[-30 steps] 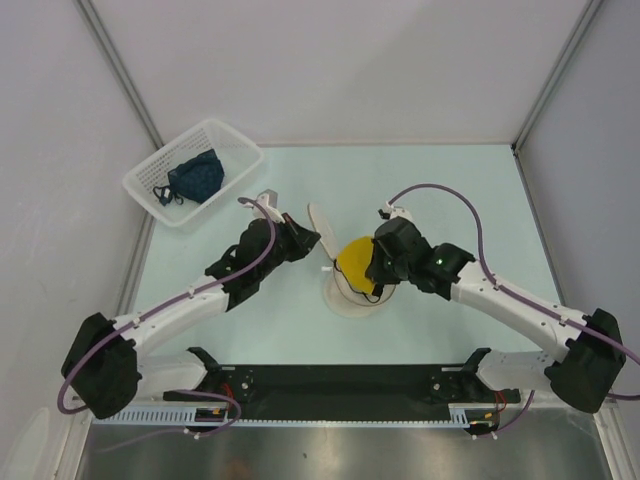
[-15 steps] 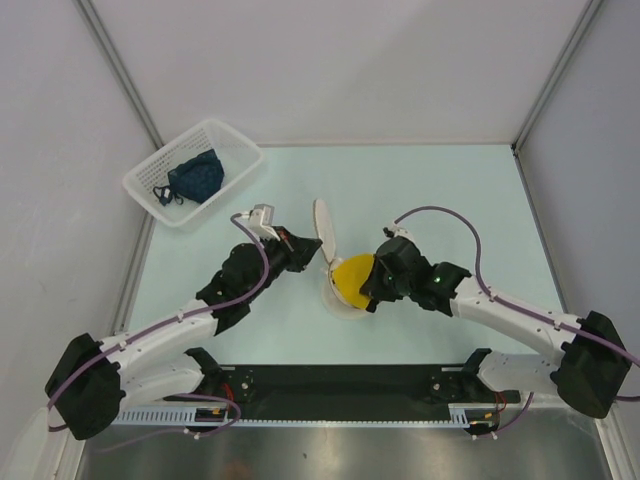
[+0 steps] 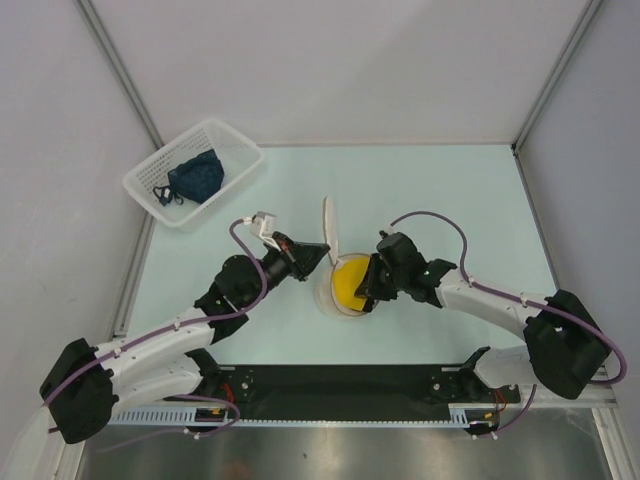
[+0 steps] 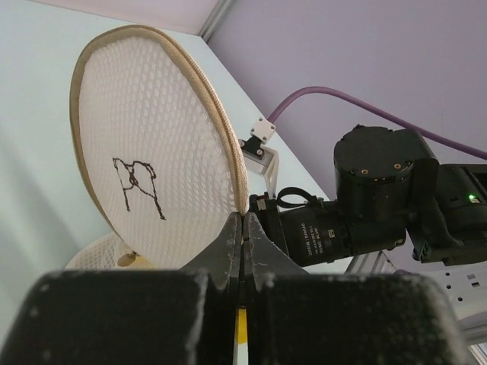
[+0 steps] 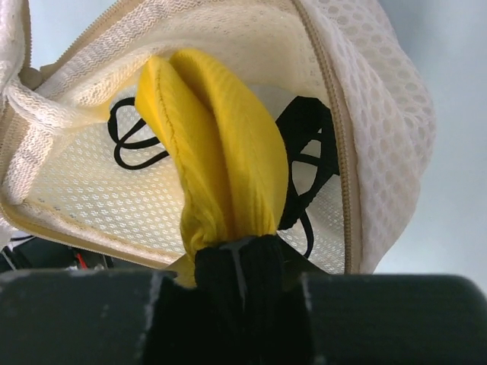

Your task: Place the bra in the laundry bag and zip it closed

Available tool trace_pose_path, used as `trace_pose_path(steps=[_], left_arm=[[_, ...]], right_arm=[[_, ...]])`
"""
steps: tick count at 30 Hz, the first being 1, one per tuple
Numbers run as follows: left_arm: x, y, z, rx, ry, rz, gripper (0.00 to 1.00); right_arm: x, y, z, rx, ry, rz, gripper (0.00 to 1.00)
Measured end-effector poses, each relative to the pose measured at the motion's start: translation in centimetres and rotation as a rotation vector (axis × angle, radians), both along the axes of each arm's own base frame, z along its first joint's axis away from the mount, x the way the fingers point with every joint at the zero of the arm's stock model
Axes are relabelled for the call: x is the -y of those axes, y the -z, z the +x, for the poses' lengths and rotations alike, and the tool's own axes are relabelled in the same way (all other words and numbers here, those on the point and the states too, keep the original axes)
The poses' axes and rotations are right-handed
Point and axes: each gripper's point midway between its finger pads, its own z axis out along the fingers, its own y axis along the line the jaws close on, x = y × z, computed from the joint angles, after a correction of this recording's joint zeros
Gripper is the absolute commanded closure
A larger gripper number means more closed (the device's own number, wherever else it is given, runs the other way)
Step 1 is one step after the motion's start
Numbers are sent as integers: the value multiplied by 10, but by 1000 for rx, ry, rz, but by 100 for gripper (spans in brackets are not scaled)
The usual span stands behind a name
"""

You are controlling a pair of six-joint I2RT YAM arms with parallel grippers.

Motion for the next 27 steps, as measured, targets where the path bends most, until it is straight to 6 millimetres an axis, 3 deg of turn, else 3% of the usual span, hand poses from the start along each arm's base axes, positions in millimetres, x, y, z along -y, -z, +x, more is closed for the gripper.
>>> trace_pose_path(steps=[2, 16, 19, 22, 23, 27], left_arm=[[0, 0, -1, 4, 6, -3, 100], [6, 13, -19, 6, 63, -5, 100], [7, 16, -21, 3, 67, -5, 100], [7, 16, -21, -4, 62, -9, 100], [6, 16, -20, -8, 54, -10, 100], [1, 23, -14, -35, 8, 1, 100]], right_arm=[[0, -1, 0, -8, -4, 10, 100], [-2, -10, 10, -162, 307, 281, 99], [-11, -3, 19, -160, 324, 280, 91], [-17, 11, 22, -171, 314, 236, 75], [-18, 13, 22, -169, 308, 224, 66], [-19, 15, 19, -150, 271, 191, 46]])
